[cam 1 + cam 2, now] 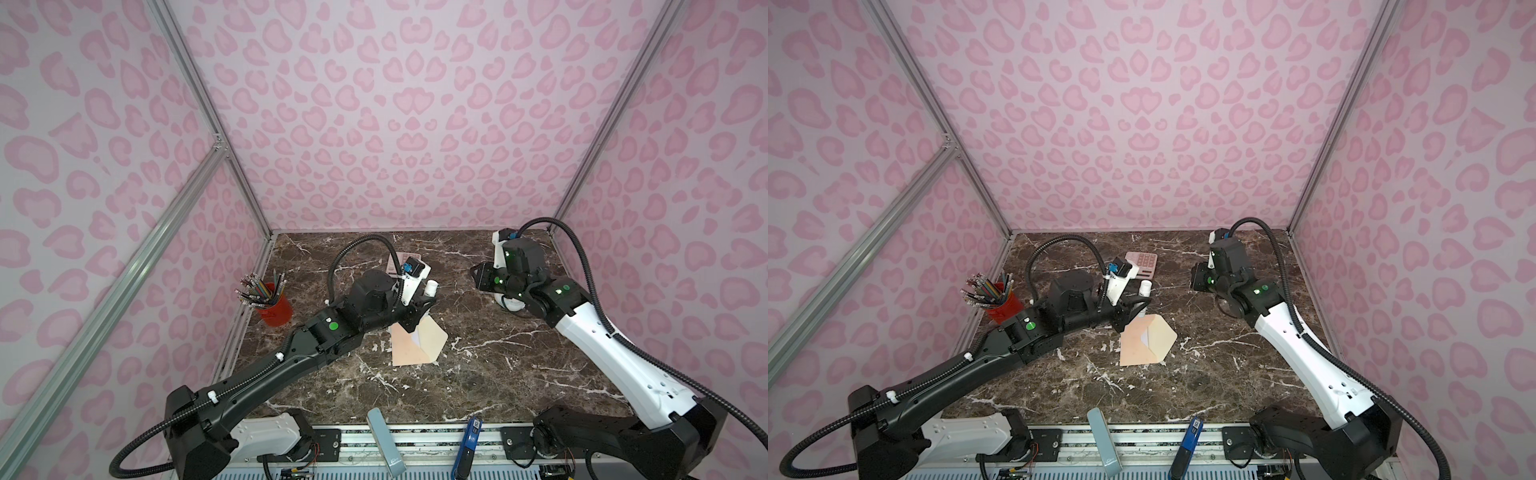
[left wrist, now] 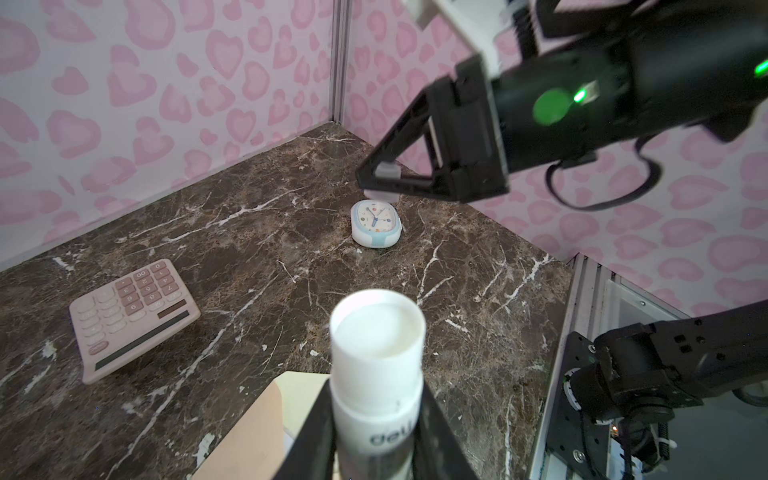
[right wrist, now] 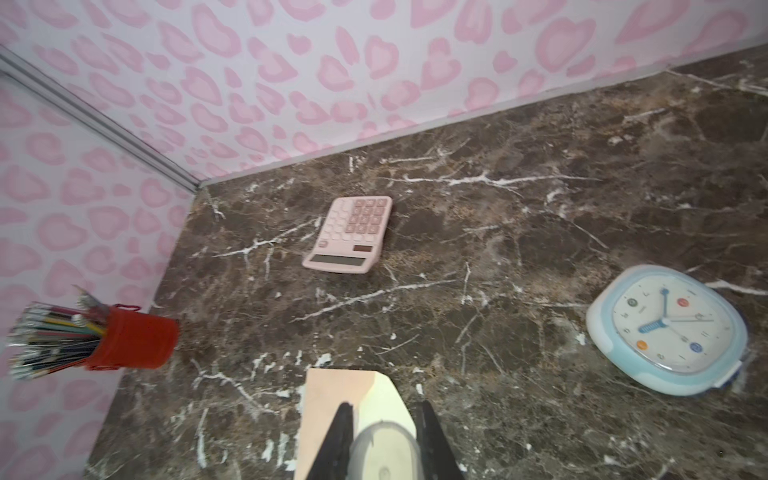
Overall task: Place the letter into the envelope and seal it
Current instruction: 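Pull the cap off the glue stick with the right gripper and draw back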
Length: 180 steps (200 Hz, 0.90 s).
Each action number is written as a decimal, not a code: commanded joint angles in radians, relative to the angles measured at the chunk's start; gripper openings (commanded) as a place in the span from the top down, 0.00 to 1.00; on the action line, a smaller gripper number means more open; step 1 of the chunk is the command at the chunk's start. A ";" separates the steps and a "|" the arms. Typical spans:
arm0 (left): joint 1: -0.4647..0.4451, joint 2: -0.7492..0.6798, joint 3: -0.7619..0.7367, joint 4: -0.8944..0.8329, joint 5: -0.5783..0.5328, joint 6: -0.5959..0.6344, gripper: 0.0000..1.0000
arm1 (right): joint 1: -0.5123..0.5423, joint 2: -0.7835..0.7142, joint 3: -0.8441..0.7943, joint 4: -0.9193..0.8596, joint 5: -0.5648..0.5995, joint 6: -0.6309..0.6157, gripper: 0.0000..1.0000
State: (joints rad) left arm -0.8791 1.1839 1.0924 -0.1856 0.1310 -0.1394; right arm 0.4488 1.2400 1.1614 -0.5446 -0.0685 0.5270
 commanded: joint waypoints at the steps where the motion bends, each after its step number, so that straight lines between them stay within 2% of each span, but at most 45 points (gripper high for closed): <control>1: -0.001 -0.035 -0.020 -0.003 -0.017 0.000 0.95 | -0.007 0.015 -0.108 0.171 0.052 -0.016 0.83; 30: -0.001 -0.073 -0.060 -0.010 -0.026 -0.015 0.95 | -0.008 0.087 -0.200 0.278 0.103 -0.027 0.81; 81: -0.015 -0.118 -0.105 -0.020 -0.054 -0.033 0.94 | -0.010 0.308 -0.171 0.269 0.094 -0.054 0.78; 180: -0.021 -0.159 -0.131 -0.040 -0.074 -0.033 0.92 | -0.010 0.449 -0.273 0.451 0.193 0.026 0.76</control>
State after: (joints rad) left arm -0.8989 1.0317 0.9653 -0.2390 0.0635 -0.1761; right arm 0.4377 1.6680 0.9020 -0.1478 0.0769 0.5243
